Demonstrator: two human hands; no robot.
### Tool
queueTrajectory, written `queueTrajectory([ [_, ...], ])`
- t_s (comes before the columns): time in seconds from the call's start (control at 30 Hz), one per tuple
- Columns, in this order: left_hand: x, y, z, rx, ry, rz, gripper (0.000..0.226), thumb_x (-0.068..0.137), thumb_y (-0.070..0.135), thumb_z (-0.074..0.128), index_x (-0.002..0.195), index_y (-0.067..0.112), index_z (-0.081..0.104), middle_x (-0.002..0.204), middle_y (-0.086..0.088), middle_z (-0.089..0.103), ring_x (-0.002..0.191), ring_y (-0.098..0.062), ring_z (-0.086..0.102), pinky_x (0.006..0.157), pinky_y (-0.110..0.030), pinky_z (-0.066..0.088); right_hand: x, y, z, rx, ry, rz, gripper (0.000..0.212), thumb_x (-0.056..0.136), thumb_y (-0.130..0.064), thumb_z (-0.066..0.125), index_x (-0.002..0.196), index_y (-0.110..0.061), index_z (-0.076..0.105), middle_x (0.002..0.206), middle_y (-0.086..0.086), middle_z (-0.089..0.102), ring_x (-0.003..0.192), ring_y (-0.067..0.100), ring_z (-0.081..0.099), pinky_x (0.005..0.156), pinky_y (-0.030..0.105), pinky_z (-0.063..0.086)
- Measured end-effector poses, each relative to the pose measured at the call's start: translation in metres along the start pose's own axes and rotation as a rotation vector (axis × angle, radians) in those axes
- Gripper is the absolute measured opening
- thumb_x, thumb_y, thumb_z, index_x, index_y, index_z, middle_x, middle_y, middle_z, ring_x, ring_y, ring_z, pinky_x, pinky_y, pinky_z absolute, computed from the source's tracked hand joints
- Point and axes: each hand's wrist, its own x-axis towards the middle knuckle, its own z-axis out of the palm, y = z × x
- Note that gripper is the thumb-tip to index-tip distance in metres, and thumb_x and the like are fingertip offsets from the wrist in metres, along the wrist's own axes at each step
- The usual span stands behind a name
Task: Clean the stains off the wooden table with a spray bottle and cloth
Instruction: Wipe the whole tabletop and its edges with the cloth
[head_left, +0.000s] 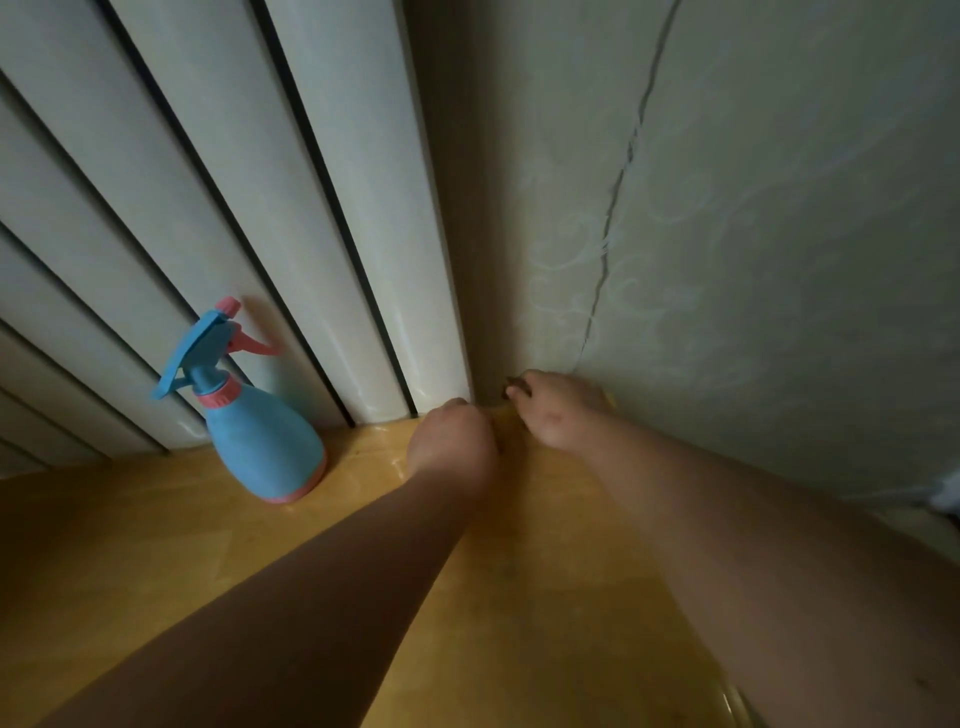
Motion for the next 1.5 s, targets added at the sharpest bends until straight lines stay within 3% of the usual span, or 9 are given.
queueTrajectory([
  [0.27,0.006,-0.010,0.003,0.011,0.013,-0.030,0.024,0.093,0.015,0.051,0.104,0.020,0.072,0.098,-0.003,0.067,0.092,-0.024,0.064,0.072,-0.032,0.048,0.030,-0.038,0.005,-0.003,-0.287,-0.054,0.030,0.096,-0.037,0.044,0.095,-0.016,0.065,0.097,0.006,0.065,0.084,0.022,0.060,0.071,0.033,0.045],
  [0.37,0.006,-0.010,0.000,0.016,0.024,-0.016,0.025,0.093,0.013,0.049,0.105,0.020,0.070,0.099,-0.004,0.068,0.093,-0.024,0.065,0.071,-0.032,0.046,0.028,-0.038,0.004,-0.011,-0.278,-0.056,0.040,0.094,-0.050,0.039,0.087,-0.019,0.063,0.089,0.004,0.064,0.080,0.021,0.060,0.071,0.034,0.046],
  [0.53,0.008,-0.007,-0.007,0.027,-0.027,-0.023,0.011,0.093,0.020,0.055,0.094,0.018,0.066,0.089,-0.001,0.062,0.093,-0.023,0.063,0.068,-0.030,0.042,0.020,-0.025,-0.002,-0.161,-0.191,-0.006,0.058,0.095,-0.059,0.026,0.116,-0.020,0.063,0.112,0.007,0.063,0.098,0.027,0.059,0.077,0.035,0.044],
  [0.7,0.009,-0.008,0.000,0.000,-0.025,-0.059,0.009,0.091,0.027,0.062,0.084,0.022,0.064,0.083,0.001,0.060,0.090,-0.022,0.064,0.066,-0.029,0.042,0.011,-0.008,0.003,-0.152,0.012,0.122,0.050,0.093,-0.050,0.028,0.095,-0.018,0.066,0.087,0.005,0.062,0.077,0.024,0.057,0.067,0.033,0.044],
  [0.8,0.011,-0.010,0.003,-0.015,-0.024,-0.059,0.014,0.091,0.033,0.065,0.085,0.020,0.067,0.090,-0.002,0.065,0.089,-0.024,0.065,0.067,-0.029,0.045,0.006,0.015,-0.002,-0.051,0.111,0.309,0.047,0.094,-0.042,0.028,0.093,-0.016,0.067,0.093,0.009,0.065,0.083,0.028,0.060,0.072,0.033,0.047],
  [0.93,0.013,-0.013,0.005,-0.018,-0.031,-0.049,0.021,0.091,0.039,0.066,0.090,0.019,0.070,0.092,-0.002,0.066,0.090,-0.024,0.064,0.072,-0.031,0.050,0.005,0.040,-0.006,0.292,0.105,0.536,0.048,0.097,-0.038,0.032,0.100,-0.004,0.066,0.107,0.018,0.066,0.097,0.034,0.063,0.078,0.035,0.048],
  [1.17,0.015,-0.012,0.007,0.002,-0.050,-0.070,0.021,0.090,0.043,0.066,0.087,0.022,0.068,0.084,0.001,0.061,0.087,-0.024,0.063,0.069,-0.031,0.046,-0.028,0.041,-0.002,0.385,0.106,0.567,0.054,0.105,-0.038,0.022,0.120,-0.003,0.060,0.125,0.020,0.059,0.114,0.036,0.056,0.093,0.037,0.046],
  [1.37,0.013,-0.005,0.000,-0.029,-0.070,-0.056,0.017,0.090,0.029,0.064,0.101,0.021,0.075,0.094,0.000,0.068,0.089,-0.022,0.064,0.079,-0.034,0.055,-0.065,0.041,0.002,0.387,0.106,0.585,0.051,0.104,-0.041,0.027,0.107,-0.006,0.064,0.116,0.017,0.064,0.107,0.034,0.060,0.084,0.036,0.047],
  [1.5,-0.004,0.021,-0.002,0.104,-0.094,0.131,0.030,0.095,0.023,0.049,0.114,0.029,0.071,0.110,-0.002,0.067,0.099,-0.023,0.063,0.082,-0.031,0.053,-0.094,0.045,0.004,0.411,0.085,0.575,0.048,0.103,-0.042,0.028,0.108,-0.008,0.063,0.114,0.015,0.064,0.105,0.034,0.059,0.076,0.034,0.042],
])
